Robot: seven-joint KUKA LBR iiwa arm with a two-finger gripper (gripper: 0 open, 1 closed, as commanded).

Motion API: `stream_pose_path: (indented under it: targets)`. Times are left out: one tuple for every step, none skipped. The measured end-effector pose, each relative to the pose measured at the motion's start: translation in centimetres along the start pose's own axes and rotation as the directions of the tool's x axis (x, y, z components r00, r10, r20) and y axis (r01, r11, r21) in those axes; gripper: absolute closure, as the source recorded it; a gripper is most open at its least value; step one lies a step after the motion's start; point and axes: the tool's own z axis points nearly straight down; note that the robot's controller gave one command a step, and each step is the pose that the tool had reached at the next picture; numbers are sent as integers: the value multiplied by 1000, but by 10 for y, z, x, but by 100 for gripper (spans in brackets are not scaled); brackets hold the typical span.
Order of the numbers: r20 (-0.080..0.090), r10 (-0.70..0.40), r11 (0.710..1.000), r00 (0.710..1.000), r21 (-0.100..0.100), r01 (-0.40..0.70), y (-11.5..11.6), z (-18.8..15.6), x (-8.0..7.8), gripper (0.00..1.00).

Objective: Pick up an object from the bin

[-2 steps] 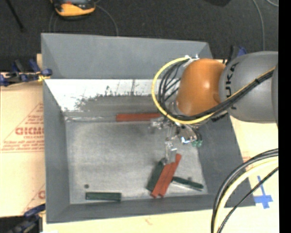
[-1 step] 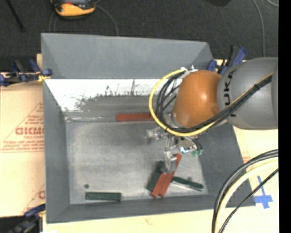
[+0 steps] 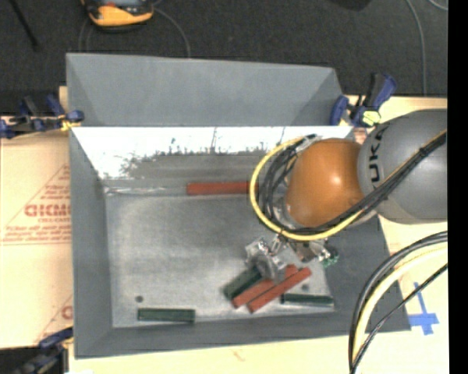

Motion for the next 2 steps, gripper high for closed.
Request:
stream_pose_path:
  targets:
    - [0,0,1000,1000,0,0,0,0,0,100]
    - [-9,-78,997,997,-4,78,-30,-202,1,100]
